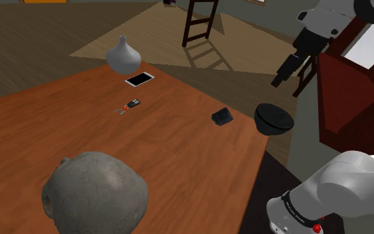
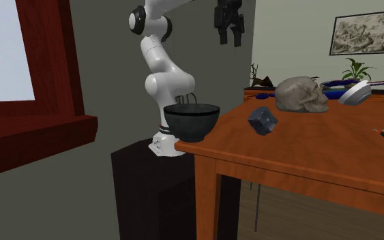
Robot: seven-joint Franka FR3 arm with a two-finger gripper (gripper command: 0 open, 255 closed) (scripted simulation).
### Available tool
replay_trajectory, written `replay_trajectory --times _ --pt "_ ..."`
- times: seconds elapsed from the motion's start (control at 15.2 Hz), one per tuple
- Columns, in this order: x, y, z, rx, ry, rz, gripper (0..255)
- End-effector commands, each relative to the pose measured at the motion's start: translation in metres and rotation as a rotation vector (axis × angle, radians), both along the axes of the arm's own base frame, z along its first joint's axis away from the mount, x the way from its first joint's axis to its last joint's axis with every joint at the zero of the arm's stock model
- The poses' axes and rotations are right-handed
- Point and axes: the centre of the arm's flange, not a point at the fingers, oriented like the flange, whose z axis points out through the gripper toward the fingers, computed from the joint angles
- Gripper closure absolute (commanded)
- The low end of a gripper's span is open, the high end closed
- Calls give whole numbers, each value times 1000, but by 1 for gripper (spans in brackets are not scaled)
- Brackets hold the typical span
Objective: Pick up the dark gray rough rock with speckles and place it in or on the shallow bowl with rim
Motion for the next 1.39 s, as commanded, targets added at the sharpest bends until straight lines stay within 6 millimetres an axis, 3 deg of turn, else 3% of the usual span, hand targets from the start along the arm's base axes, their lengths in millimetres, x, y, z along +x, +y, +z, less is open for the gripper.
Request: replay_trajectory --times 0.0,0.99,1.32 --pt "0 0 0 0 0 0 0" --pt "59 61 -178 -224 -168 604 0" --pt "65 60 -201 -228 -171 613 0"
